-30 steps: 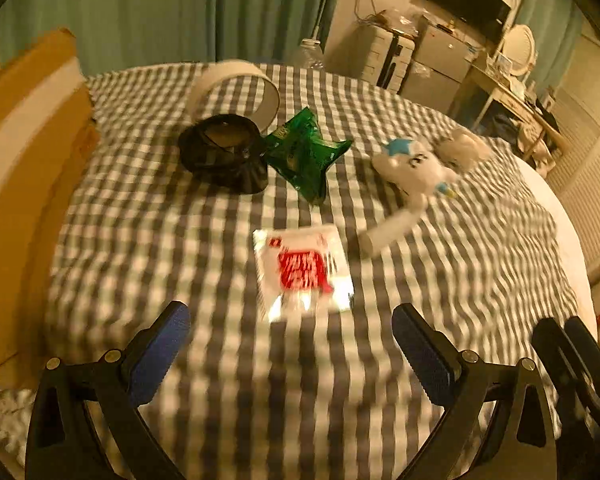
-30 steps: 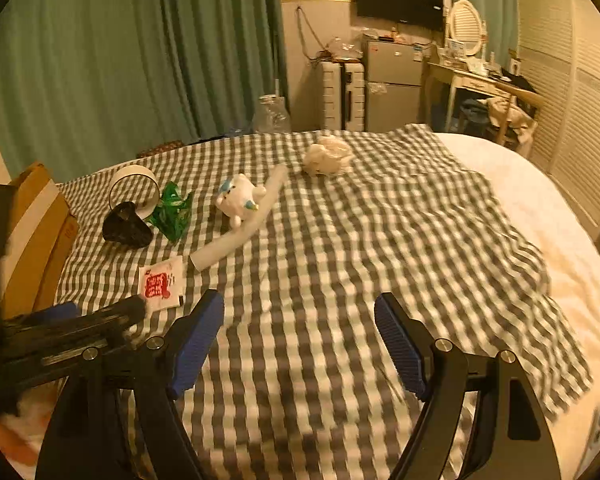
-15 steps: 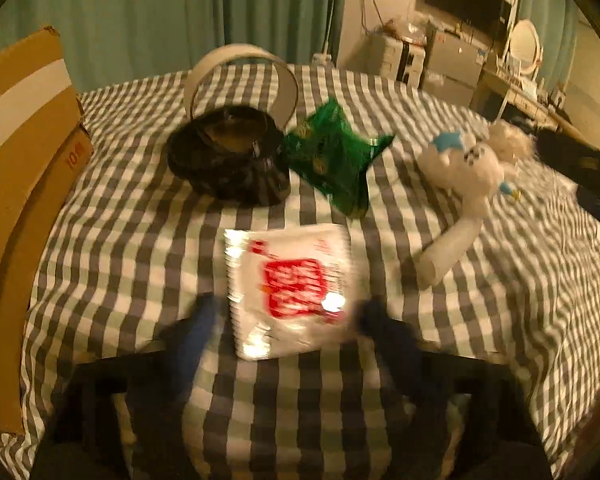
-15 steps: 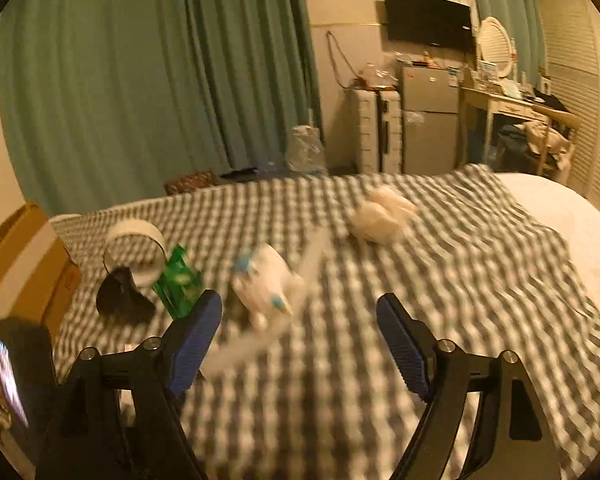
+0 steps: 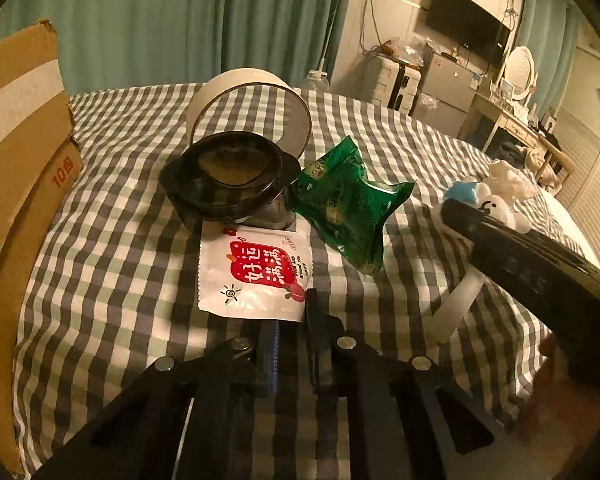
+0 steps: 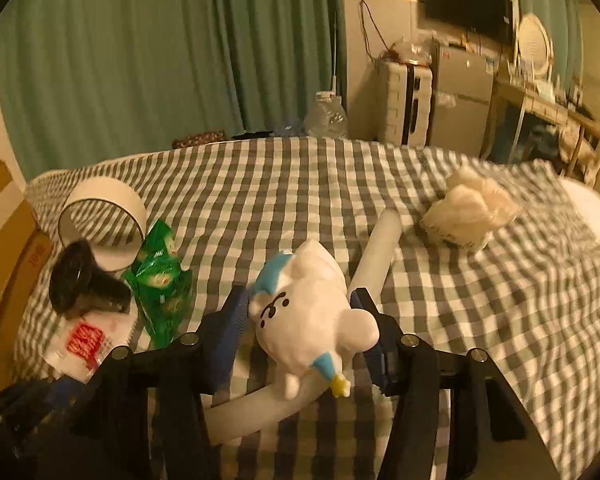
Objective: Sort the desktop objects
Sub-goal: 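Grasp the white toy figure with the right tool while the left grasps the red-print sachet, then carry the toy figure and sachet over the cardboard box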
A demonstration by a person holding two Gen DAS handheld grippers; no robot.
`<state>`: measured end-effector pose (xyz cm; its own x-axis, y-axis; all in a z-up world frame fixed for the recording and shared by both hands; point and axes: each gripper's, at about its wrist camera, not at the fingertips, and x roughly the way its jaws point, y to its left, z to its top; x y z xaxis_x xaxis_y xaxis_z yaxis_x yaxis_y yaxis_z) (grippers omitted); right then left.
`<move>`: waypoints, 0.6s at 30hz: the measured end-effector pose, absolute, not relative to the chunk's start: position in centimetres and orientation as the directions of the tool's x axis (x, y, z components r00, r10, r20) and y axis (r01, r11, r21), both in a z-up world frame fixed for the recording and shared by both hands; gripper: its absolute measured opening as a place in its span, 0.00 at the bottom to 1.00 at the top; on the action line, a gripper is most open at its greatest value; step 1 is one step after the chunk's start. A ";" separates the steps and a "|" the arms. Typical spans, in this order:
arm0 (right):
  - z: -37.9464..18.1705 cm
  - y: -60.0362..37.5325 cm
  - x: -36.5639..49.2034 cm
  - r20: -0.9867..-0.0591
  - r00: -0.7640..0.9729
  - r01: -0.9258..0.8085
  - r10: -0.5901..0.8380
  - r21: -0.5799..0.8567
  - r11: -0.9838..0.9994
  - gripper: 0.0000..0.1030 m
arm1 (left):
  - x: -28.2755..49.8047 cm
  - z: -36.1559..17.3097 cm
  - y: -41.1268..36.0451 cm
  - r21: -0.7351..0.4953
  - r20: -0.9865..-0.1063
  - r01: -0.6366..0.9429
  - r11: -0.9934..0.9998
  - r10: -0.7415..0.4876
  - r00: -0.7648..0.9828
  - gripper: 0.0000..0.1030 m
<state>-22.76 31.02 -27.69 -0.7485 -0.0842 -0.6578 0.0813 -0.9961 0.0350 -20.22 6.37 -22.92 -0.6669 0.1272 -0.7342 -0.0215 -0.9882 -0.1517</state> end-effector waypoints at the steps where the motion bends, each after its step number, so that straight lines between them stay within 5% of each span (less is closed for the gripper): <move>1: -27.5 30.9 -22.4 -0.653 -0.753 0.085 -0.081 0.025 -0.996 0.49 | -20.2 -22.9 6.2 -0.160 -0.732 -0.023 -0.987 0.134 -0.668 0.10; 18: -20.3 32.4 -9.5 -0.663 -0.747 0.030 -0.045 0.034 -0.999 0.49 | -12.9 -16.4 3.0 -0.228 -0.685 -0.076 -0.971 0.216 -0.696 0.03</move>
<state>-9.49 32.35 -20.35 -0.7474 -0.0450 -0.6629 0.0299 -0.9990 0.0340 -12.86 3.05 -16.36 -0.6958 0.2157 -0.6850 -0.0761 -0.9706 -0.2284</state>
